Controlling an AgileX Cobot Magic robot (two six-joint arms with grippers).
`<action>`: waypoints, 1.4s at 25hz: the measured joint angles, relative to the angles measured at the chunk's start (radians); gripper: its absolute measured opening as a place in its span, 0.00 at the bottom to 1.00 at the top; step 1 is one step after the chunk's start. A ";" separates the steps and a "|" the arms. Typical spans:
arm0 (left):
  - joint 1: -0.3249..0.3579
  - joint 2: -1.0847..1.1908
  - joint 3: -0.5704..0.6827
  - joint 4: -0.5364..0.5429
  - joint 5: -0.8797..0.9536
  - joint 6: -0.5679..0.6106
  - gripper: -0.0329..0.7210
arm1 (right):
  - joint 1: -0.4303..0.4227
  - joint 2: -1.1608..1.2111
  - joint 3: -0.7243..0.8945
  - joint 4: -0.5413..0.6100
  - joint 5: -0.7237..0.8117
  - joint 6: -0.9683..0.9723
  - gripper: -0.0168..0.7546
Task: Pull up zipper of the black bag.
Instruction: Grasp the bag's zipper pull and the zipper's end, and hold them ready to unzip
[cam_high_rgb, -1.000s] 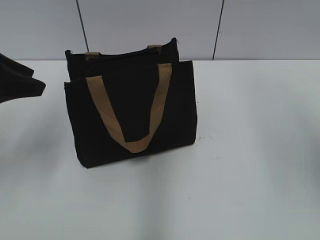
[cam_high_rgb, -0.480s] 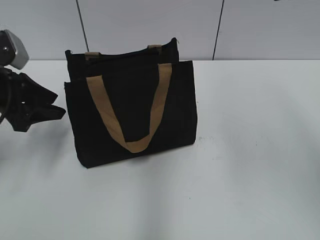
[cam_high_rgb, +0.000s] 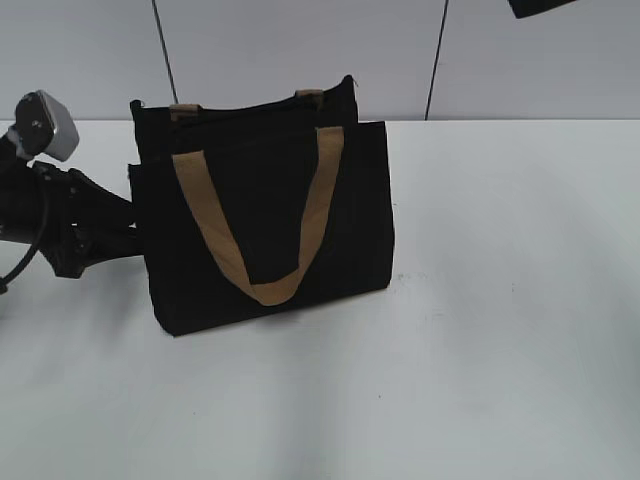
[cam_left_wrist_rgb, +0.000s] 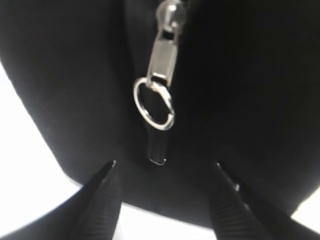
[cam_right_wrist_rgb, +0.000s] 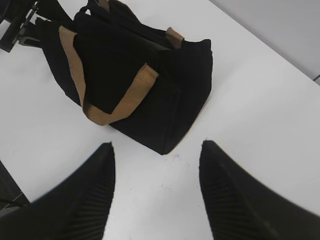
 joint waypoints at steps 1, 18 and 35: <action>0.000 0.008 0.000 -0.009 0.007 0.015 0.59 | 0.000 0.000 0.000 -0.001 0.000 0.001 0.57; -0.043 0.105 -0.002 -0.215 0.021 0.125 0.59 | 0.000 0.000 -0.002 -0.006 0.000 0.005 0.57; -0.043 0.046 -0.002 -0.119 -0.050 0.090 0.08 | 0.000 0.000 -0.002 -0.006 -0.001 0.005 0.57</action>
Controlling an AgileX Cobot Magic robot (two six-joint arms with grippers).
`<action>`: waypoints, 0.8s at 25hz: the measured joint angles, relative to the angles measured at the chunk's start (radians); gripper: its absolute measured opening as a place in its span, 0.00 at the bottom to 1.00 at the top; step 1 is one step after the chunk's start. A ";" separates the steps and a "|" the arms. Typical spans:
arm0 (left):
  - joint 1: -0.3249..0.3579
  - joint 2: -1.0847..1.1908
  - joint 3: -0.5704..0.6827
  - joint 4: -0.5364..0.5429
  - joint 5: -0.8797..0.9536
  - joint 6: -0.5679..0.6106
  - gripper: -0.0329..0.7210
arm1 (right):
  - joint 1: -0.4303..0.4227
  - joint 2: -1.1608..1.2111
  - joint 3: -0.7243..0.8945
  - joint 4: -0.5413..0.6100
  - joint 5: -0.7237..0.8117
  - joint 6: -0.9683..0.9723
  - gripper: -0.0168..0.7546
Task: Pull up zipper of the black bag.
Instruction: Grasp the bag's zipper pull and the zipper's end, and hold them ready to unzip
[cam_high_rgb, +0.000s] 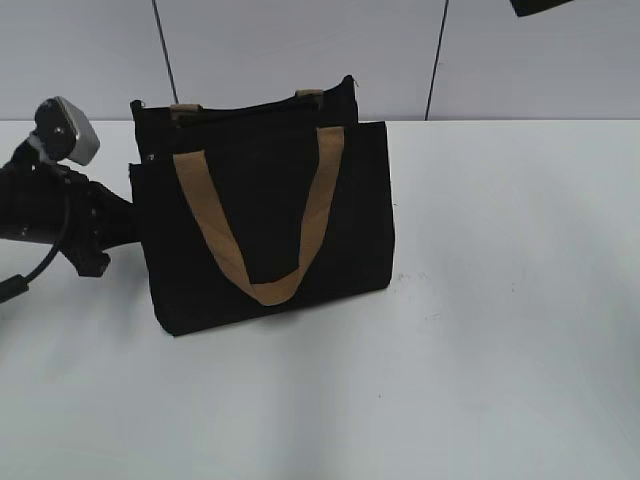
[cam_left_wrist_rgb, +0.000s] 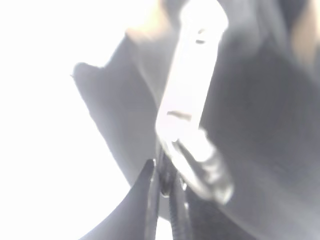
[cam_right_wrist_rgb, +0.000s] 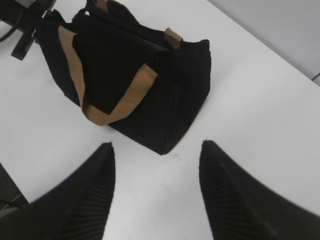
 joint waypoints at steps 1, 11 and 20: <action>0.000 -0.027 0.000 0.010 -0.008 -0.006 0.08 | 0.000 0.000 0.000 0.000 -0.001 0.000 0.57; 0.000 -0.293 0.000 0.038 -0.104 -0.017 0.07 | 0.000 0.000 0.000 0.031 -0.052 -0.011 0.57; 0.000 -0.456 0.000 0.025 -0.101 -0.017 0.07 | 0.000 0.002 0.000 0.172 -0.079 -0.128 0.57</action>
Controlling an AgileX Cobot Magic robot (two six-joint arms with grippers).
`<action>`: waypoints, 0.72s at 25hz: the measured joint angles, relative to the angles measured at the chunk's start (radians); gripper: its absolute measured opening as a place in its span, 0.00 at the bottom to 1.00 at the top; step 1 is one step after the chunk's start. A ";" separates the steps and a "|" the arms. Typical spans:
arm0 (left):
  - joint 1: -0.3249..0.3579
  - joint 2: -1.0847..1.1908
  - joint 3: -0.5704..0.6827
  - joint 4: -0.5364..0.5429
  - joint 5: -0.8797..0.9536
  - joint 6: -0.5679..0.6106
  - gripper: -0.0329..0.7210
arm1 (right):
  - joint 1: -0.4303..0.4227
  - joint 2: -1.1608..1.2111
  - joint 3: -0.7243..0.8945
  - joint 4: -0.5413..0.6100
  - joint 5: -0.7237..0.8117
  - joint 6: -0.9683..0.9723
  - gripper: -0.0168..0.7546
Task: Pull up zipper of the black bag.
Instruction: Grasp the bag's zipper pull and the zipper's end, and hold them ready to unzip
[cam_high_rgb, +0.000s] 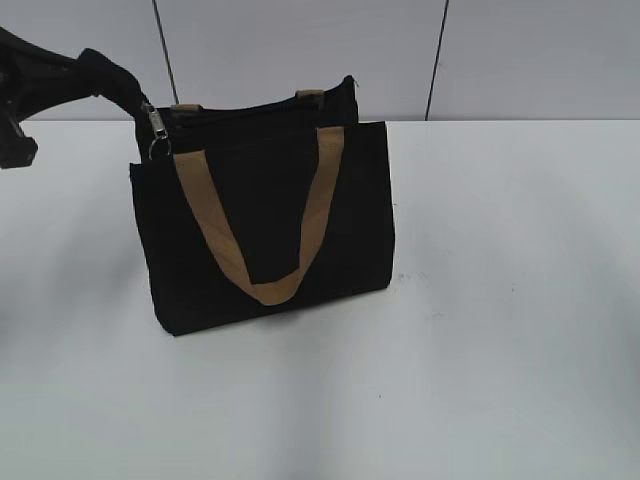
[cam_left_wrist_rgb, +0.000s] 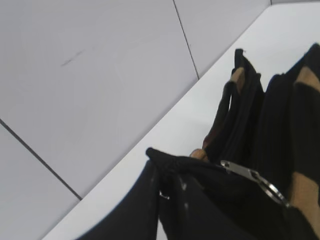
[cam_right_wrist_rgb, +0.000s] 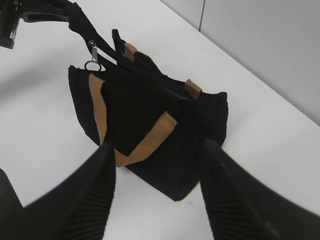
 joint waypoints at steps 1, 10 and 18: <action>0.000 -0.009 0.000 -0.015 0.001 0.000 0.07 | 0.000 0.003 -0.001 0.014 0.000 -0.009 0.57; -0.005 -0.034 0.000 -0.146 0.041 -0.105 0.07 | 0.157 0.155 -0.105 -0.005 -0.001 -0.076 0.57; -0.005 -0.034 0.000 -0.150 0.043 -0.177 0.07 | 0.272 0.365 -0.219 0.002 -0.095 -0.107 0.57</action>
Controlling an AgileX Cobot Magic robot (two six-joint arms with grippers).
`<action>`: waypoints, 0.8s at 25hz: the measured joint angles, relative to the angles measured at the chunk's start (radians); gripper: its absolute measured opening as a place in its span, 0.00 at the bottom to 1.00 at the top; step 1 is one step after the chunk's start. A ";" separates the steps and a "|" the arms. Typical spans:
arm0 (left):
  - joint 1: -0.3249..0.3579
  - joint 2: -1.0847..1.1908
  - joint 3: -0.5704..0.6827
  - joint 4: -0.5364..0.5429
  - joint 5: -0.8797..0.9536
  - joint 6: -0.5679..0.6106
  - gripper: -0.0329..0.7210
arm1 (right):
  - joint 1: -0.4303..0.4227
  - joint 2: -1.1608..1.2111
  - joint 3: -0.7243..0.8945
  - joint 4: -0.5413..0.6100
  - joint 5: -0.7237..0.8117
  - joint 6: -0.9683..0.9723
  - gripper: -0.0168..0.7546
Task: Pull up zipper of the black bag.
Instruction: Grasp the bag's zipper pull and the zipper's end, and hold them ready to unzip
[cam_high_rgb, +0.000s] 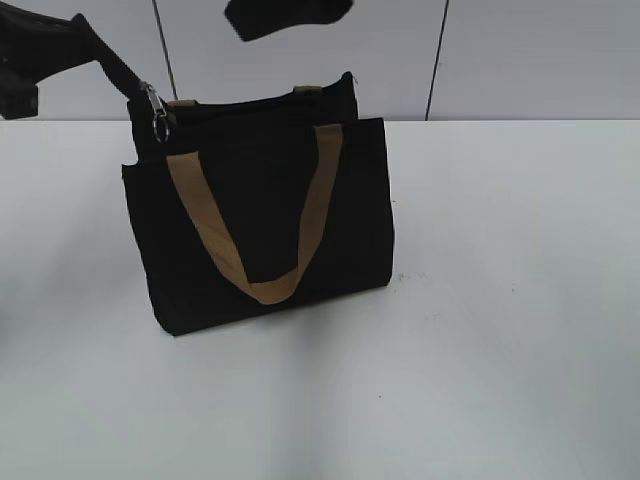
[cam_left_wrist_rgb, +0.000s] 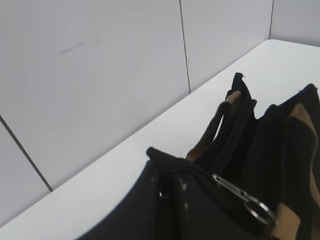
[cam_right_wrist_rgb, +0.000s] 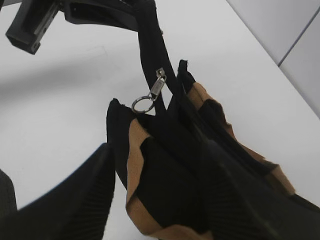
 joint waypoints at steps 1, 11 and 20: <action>0.000 0.000 0.000 -0.001 0.000 -0.005 0.07 | 0.010 0.021 -0.005 0.005 -0.013 0.012 0.57; 0.000 0.000 0.000 -0.001 0.000 -0.043 0.07 | 0.148 0.172 -0.008 -0.009 -0.213 0.168 0.57; 0.000 0.000 0.000 -0.001 -0.001 -0.045 0.07 | 0.207 0.218 -0.008 -0.282 -0.247 0.476 0.57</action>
